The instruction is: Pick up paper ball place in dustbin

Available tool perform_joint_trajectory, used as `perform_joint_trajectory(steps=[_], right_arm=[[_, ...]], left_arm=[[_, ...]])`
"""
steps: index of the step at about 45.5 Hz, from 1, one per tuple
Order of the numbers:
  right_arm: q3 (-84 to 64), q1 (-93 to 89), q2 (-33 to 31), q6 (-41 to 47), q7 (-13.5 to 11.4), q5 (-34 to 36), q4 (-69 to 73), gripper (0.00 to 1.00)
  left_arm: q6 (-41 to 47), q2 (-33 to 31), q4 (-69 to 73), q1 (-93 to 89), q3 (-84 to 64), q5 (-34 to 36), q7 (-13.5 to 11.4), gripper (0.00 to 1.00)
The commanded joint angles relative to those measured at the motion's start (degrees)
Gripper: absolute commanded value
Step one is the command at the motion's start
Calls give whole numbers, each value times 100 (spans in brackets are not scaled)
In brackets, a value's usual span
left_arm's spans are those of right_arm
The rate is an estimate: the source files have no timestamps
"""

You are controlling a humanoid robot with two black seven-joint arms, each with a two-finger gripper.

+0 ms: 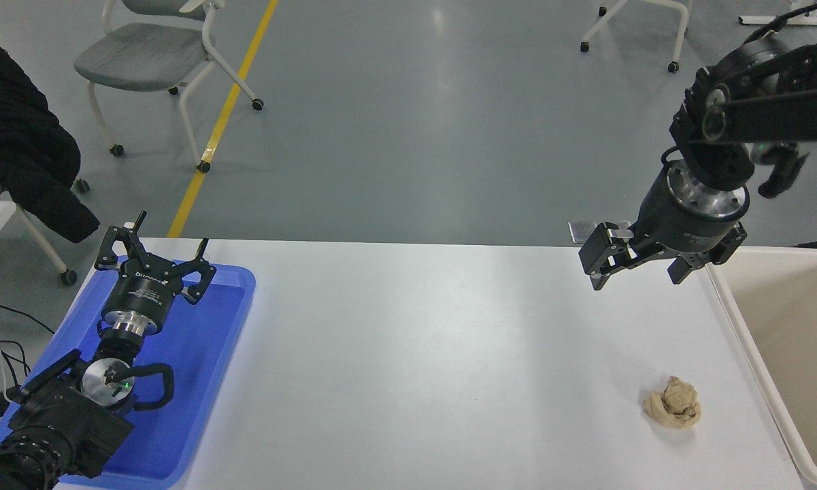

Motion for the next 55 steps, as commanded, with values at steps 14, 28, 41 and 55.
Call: perform_joint_trajectory(steps=[14, 28, 41, 55], right_arm=[[2551, -3748, -1932, -196, 2, -2300, -1817, 100], [3554, -5234, -1835, -618, 2, -3294, -2389, 100], [3949, -5973, -1457, -1119, 2, -3294, -2723, 100], [4337, -6412, -1176, -1400, 2, -3303, -2943, 100]], left_arm=[[0, 0, 1, -1, 0, 0, 0, 100], [0, 0, 1, -1, 0, 0, 0, 100], [0, 0, -16, -1, 0, 0, 0, 100], [0, 0, -16, -1, 0, 0, 0, 100]])
